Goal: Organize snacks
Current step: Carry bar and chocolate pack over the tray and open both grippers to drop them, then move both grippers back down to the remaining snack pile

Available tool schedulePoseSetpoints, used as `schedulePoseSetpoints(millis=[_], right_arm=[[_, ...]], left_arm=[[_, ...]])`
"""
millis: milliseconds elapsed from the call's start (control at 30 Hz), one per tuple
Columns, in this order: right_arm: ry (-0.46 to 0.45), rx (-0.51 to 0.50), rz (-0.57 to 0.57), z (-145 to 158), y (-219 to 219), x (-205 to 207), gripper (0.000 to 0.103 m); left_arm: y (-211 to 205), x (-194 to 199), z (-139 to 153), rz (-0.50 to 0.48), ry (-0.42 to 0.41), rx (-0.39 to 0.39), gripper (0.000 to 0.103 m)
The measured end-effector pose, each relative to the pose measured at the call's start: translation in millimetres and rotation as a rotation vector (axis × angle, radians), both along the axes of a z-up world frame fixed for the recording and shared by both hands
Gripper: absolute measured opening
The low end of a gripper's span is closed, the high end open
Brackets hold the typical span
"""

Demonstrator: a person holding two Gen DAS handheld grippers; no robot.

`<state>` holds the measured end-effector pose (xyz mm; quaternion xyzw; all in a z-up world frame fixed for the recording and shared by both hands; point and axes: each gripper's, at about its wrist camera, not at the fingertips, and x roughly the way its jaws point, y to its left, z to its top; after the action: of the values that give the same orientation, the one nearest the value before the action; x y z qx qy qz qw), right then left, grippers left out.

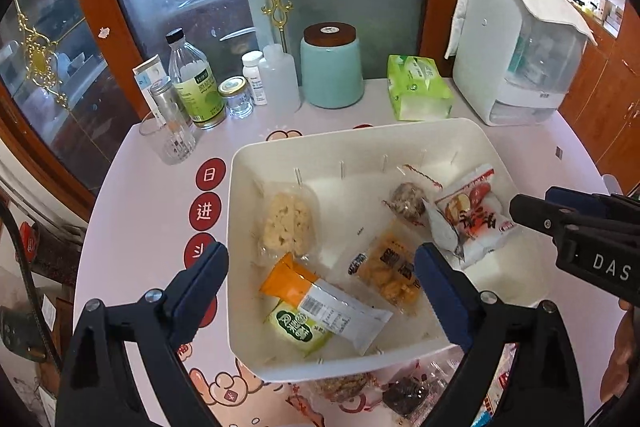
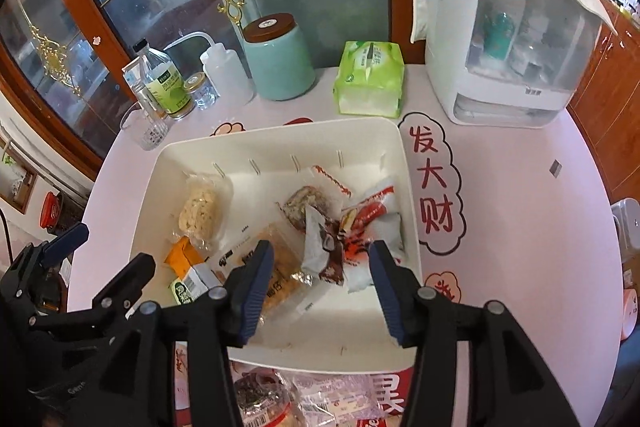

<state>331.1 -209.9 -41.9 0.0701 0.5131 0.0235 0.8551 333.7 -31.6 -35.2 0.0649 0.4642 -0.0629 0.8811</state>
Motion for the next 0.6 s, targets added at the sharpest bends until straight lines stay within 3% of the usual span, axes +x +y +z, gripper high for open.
schedulePoseSetpoints(millis=[300,600], right_arm=[[0.015,0.023,0.008,-3.3,-7.7,-29.1,0.05],[0.005,0.053,0.019,2.2,-20.7,-82.0,0.05]], left_arm=[[-8.4,-26.1,1.8,-0.032,0.004,-0.001,0.094],[-10.0,-64.8,7.5,-0.066,0.004,-0.049,0.094]])
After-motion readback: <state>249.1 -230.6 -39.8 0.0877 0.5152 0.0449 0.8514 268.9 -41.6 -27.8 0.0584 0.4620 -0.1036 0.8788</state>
